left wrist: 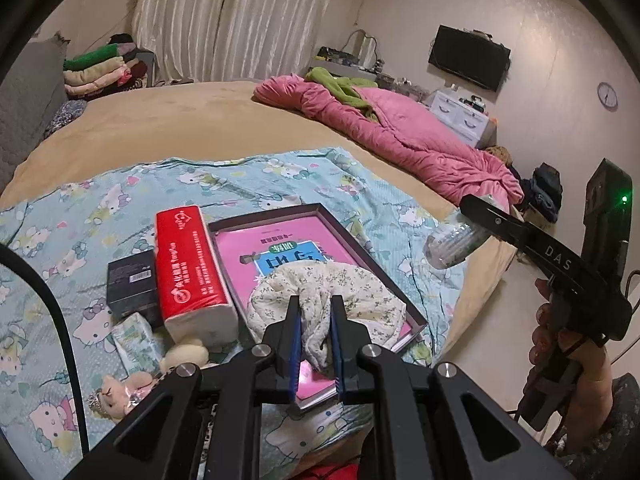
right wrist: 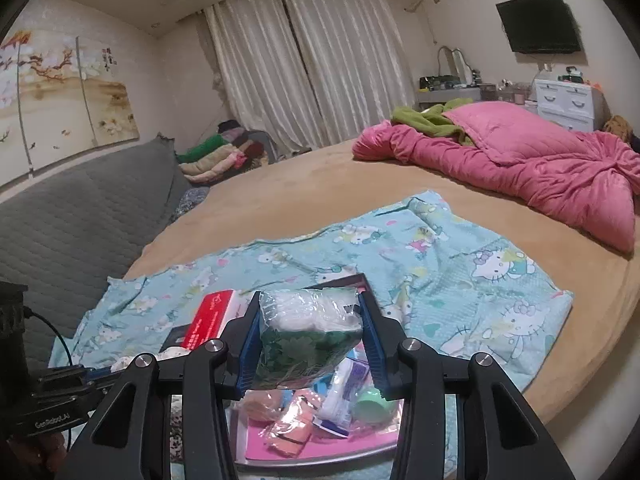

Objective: Organize soft objects
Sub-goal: 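Carry the white scrunchie and the green tissue pack over the pink box with both tools, then lower the tissue pack into the pink box and open the right tool while the left tool releases the scrunchie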

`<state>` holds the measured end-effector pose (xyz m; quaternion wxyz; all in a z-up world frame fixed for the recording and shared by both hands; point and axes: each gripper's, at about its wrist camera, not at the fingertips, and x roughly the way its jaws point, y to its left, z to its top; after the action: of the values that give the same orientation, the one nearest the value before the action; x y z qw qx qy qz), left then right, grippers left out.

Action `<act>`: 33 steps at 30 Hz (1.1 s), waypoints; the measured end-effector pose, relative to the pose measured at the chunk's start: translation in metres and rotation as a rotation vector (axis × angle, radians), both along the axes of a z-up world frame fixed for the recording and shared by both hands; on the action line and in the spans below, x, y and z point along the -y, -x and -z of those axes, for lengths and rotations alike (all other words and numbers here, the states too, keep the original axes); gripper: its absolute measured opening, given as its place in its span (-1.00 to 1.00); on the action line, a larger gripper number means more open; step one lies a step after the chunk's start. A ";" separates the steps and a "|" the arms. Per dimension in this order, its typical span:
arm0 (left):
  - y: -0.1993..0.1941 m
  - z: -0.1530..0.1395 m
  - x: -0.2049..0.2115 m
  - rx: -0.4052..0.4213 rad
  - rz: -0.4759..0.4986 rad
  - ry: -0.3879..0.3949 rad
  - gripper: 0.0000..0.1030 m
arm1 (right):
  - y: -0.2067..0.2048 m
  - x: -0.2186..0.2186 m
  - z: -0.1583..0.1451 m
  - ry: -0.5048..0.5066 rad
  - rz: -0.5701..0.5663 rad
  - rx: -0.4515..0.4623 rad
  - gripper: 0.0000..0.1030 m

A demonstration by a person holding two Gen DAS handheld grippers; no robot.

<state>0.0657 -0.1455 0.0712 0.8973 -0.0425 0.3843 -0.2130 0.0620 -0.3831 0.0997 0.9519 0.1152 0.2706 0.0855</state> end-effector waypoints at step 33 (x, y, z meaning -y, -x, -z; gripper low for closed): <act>-0.023 0.091 0.046 -0.158 0.058 -0.149 -0.75 | -0.021 0.004 0.059 0.094 -0.014 -0.187 -0.10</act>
<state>0.0882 -0.1913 -0.0194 0.8583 0.0189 0.4697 -0.2057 0.0830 -0.3873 0.0404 0.9262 0.0759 0.3629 0.0682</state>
